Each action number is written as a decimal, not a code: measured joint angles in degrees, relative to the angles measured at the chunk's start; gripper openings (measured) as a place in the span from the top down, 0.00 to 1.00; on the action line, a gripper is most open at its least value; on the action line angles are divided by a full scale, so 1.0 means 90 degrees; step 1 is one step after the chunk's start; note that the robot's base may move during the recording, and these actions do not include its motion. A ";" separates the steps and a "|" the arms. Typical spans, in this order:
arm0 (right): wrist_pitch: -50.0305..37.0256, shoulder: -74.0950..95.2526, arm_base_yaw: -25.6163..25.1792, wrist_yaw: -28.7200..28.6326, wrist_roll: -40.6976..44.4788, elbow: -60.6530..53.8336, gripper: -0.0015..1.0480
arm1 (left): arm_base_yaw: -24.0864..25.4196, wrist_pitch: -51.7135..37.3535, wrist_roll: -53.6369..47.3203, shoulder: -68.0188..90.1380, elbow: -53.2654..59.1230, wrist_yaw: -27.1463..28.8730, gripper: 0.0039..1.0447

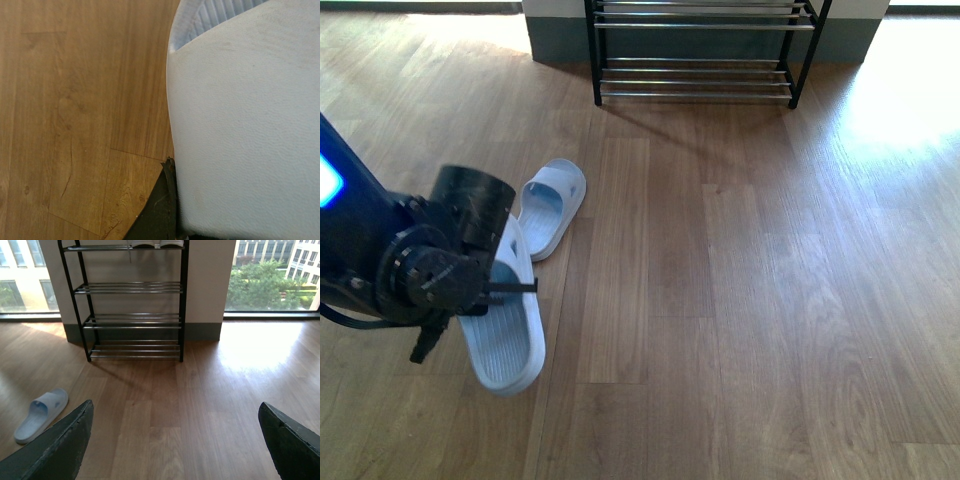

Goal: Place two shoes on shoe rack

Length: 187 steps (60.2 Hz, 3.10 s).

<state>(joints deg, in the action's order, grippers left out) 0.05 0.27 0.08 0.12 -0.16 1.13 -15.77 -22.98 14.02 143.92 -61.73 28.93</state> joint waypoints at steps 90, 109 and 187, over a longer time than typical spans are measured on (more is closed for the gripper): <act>0.0002 -0.0005 0.0000 0.0002 -0.0002 0.0000 0.09 | -0.1518 0.2013 0.0542 -1.0484 0.5391 0.2941 0.98; 0.0000 -0.0007 0.0000 -0.0017 0.0000 0.0000 0.09 | -0.1513 0.2013 0.0539 -1.0489 0.5401 0.2956 0.98; -0.5700 1.4056 0.0542 -0.1282 0.0874 0.3546 0.09 | -0.1518 0.2013 0.0534 -1.0486 0.5401 0.2939 0.98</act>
<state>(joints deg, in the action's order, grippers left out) -51.24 126.78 4.95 -11.42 7.70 33.04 -29.43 -4.86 18.83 49.54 -13.13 55.37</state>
